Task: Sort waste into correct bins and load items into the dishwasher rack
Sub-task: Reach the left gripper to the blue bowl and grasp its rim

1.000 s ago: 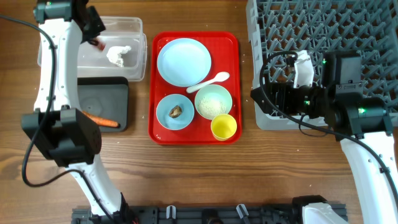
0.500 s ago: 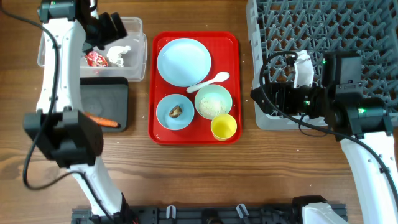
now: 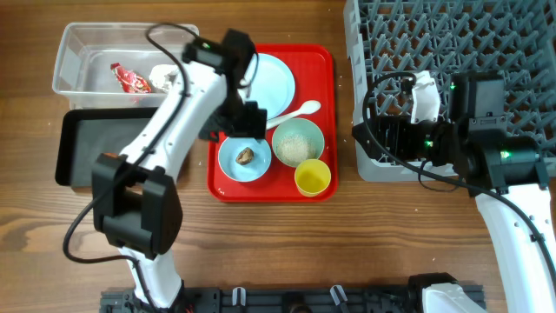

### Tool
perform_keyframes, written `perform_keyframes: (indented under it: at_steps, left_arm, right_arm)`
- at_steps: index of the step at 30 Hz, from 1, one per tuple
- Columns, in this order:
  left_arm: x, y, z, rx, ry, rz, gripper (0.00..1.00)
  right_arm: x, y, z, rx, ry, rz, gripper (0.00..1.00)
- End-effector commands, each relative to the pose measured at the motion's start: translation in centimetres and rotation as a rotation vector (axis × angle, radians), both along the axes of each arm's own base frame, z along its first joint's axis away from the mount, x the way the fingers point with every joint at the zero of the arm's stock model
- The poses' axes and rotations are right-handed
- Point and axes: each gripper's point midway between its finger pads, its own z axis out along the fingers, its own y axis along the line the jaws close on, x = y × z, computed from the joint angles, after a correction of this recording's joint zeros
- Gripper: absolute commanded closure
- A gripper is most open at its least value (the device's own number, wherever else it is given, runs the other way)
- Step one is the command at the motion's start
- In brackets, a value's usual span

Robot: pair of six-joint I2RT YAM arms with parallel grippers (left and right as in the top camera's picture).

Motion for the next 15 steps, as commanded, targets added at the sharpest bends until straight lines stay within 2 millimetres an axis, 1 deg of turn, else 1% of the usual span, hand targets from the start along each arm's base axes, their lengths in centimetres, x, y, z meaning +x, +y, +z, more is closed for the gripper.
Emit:
perform_keyframes:
  at_steps: [1, 4, 5, 8, 11, 15]
  left_arm:
    - [-0.9, 0.0, -2.9, 0.035, 0.011, 0.035, 0.12]
    - [-1.4, -0.5, -5.1, 0.030, 0.001, 0.015, 0.12]
    - [-1.5, -0.9, -6.3, 0.024, -0.012, 0.001, 0.12]
    - [-1.4, -1.4, -8.9, 0.003, -0.057, -0.010, 0.14]
    - [-1.4, -1.4, -10.1, -0.006, -0.075, -0.006, 0.16]
    - [-1.4, -1.4, -10.2, -0.007, -0.078, -0.006, 0.17]
  right_arm:
    - [0.1, -0.2, -0.3, -0.017, 0.004, -0.007, 0.00]
    - [0.2, -0.2, -0.3, -0.017, 0.003, -0.008, 0.00]
    - [0.2, -0.2, -0.3, -0.016, 0.001, -0.007, 0.00]
    - [0.2, -0.2, -0.3, -0.015, 0.003, -0.009, 0.00]
    - [0.1, -0.2, -0.3, -0.015, 0.005, -0.009, 0.00]
    - [0.2, -0.2, -0.2, -0.013, 0.003, -0.011, 0.00]
